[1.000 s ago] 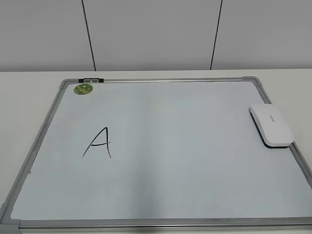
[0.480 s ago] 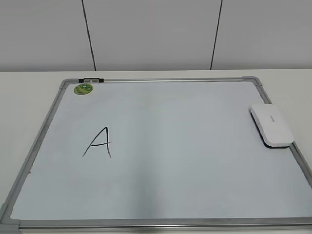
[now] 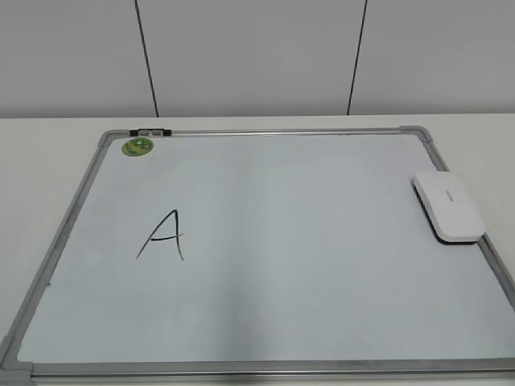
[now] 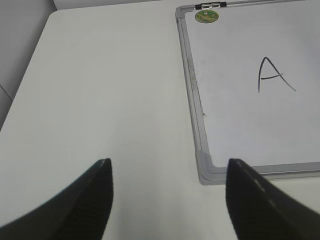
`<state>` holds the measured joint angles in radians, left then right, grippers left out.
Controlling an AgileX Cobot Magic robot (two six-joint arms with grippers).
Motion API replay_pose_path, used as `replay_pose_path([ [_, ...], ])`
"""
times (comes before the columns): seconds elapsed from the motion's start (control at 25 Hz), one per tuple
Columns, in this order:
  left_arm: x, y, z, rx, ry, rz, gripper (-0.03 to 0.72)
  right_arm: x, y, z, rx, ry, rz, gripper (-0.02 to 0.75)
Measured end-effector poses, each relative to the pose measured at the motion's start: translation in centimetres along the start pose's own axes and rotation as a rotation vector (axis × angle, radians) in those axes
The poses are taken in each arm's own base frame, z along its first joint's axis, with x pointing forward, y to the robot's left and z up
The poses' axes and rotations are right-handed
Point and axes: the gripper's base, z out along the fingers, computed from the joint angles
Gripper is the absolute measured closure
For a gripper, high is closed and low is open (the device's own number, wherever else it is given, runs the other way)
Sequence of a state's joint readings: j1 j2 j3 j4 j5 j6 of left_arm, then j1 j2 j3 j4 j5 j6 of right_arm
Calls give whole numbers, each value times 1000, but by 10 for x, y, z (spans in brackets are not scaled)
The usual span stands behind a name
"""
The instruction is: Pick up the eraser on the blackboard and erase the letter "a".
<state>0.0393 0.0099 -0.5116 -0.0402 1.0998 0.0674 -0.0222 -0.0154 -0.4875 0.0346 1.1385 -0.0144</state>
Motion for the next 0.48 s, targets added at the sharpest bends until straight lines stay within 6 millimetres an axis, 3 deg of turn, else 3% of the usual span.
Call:
replay_pose_path([
  [0.48,0,0,0,0,0,0,174,0,0,0,0,0,0,149],
])
